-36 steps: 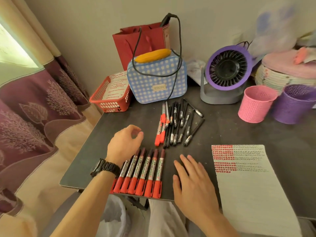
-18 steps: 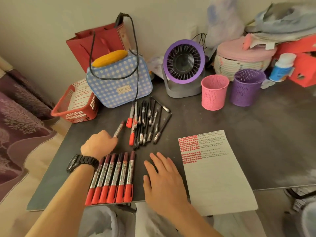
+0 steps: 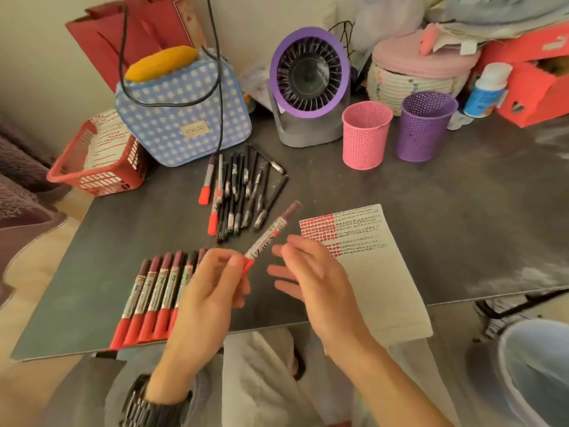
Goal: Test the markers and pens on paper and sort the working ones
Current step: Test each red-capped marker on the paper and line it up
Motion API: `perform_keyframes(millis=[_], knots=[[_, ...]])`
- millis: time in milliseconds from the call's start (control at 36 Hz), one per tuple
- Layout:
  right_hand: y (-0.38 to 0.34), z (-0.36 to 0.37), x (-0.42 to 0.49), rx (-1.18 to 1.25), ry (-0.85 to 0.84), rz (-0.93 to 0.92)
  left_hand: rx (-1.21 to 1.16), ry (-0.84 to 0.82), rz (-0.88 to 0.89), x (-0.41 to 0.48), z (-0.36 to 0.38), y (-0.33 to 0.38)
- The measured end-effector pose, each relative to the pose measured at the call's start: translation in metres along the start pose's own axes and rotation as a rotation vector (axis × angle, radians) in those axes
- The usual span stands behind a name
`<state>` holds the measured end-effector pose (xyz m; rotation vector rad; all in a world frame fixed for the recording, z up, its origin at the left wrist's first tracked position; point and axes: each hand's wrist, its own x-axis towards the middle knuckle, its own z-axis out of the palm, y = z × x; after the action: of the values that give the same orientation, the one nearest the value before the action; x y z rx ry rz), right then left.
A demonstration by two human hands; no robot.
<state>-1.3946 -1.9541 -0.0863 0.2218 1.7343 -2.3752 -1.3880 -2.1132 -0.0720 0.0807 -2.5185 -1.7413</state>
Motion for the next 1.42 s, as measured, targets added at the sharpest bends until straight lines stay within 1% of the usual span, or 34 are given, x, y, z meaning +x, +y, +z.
perform_keyframes(millis=[83, 167, 306, 472, 556, 611, 694, 750, 861, 972, 1056, 1111, 1194, 1250, 1278, 1306, 1389, 1417], knots=[[-0.013, -0.023, -0.006, 0.107, 0.057, 0.006, -0.044, -0.097, -0.017, -0.013, 0.025, 0.005], [-0.018, -0.04, -0.011, 0.097, 0.084, -0.012, -0.057, -0.14, -0.043, -0.02, 0.044, 0.01], [-0.018, -0.059, -0.02, 0.087, 0.147, -0.044, -0.018, -0.166, -0.065, -0.025, 0.064, 0.015], [-0.012, -0.065, -0.027, 0.091, 0.162, -0.028, 0.08, -0.158, -0.069, -0.026, 0.069, 0.018], [-0.011, -0.065, -0.03, 0.087, 0.147, -0.045, 0.167, -0.127, -0.03, -0.029, 0.07, 0.016], [-0.01, -0.063, -0.033, 0.089, 0.122, -0.069, 0.27, -0.103, 0.01, -0.032, 0.073, 0.015], [-0.007, -0.062, -0.036, 0.139, 0.136, -0.094, 0.374, -0.019, 0.034, -0.035, 0.079, 0.016], [-0.007, -0.06, -0.038, 0.249, 0.135, -0.078, 0.395, 0.046, 0.041, -0.036, 0.082, 0.017], [-0.009, -0.05, -0.043, 0.596, 0.116, -0.012, 0.499, 0.156, 0.043, -0.04, 0.096, 0.016], [-0.012, -0.044, -0.041, 0.774, 0.193, 0.022, 0.629, 0.228, 0.125, -0.04, 0.109, 0.022], [-0.017, -0.045, -0.037, 0.901, 0.262, 0.047, 0.633, 0.269, 0.168, -0.041, 0.116, 0.021], [-0.021, -0.047, -0.034, 0.897, 0.337, 0.074, 0.618, 0.281, 0.159, -0.043, 0.12, 0.017], [-0.028, -0.048, -0.028, 0.803, 0.394, 0.124, 0.603, 0.263, 0.158, -0.047, 0.123, 0.013], [-0.031, -0.049, -0.024, 0.768, 0.376, 0.144, 0.6, 0.246, 0.161, -0.049, 0.123, 0.013], [-0.032, -0.05, -0.023, 0.761, 0.341, 0.143, 0.598, 0.237, 0.142, -0.049, 0.122, 0.013], [-0.034, -0.051, -0.022, 0.756, 0.29, 0.137, 0.579, 0.208, 0.091, -0.049, 0.12, 0.015], [-0.043, -0.059, -0.018, 0.734, 0.09, 0.094, 0.479, 0.035, -0.106, -0.045, 0.112, 0.019], [-0.048, -0.065, -0.016, 0.728, 0.04, 0.063, 0.431, 0.01, -0.152, -0.044, 0.108, 0.019]])
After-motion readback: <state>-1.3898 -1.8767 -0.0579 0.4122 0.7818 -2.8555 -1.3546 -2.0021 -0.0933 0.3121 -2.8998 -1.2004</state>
